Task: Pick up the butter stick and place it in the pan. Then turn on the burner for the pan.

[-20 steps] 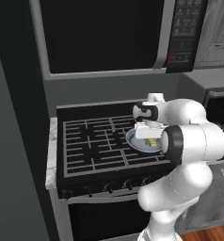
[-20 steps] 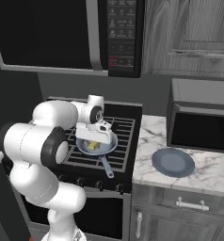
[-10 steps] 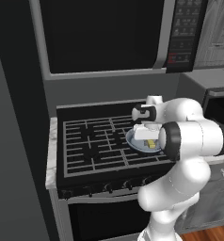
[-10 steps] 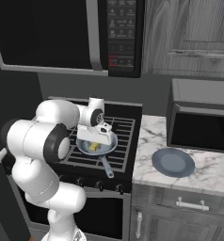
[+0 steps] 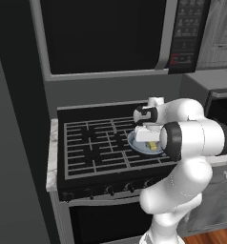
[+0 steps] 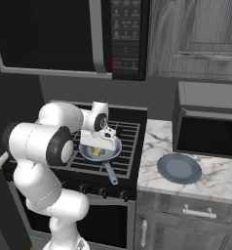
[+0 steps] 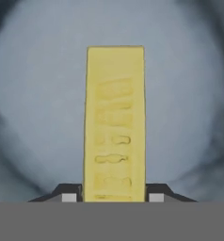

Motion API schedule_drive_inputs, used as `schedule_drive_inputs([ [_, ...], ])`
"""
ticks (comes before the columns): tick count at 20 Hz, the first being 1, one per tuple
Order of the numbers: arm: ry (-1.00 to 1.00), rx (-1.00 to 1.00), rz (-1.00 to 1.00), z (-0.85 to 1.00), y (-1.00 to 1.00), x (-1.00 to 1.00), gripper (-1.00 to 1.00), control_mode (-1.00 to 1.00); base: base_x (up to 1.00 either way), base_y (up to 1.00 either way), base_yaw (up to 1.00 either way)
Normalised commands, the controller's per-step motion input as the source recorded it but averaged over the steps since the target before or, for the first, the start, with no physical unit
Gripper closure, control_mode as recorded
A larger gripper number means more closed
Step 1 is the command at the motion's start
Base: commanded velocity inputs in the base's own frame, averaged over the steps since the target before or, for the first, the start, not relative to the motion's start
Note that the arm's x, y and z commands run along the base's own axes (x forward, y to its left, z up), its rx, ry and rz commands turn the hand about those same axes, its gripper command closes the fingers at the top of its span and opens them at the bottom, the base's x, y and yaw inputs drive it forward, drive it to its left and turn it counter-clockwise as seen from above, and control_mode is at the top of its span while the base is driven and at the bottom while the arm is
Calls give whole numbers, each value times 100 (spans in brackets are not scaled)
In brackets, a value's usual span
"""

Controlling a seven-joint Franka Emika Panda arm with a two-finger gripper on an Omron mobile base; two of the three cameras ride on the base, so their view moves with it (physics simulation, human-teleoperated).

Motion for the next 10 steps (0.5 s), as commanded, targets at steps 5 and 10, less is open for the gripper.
schedule_drive_inputs([
  [5, 0, 0, 0, 0, 0, 0, -100, -100, 0, 0, 0],
  [10, 0, 0, 0, 0, 0, -1, -100, -100, 0, 0, 0],
])
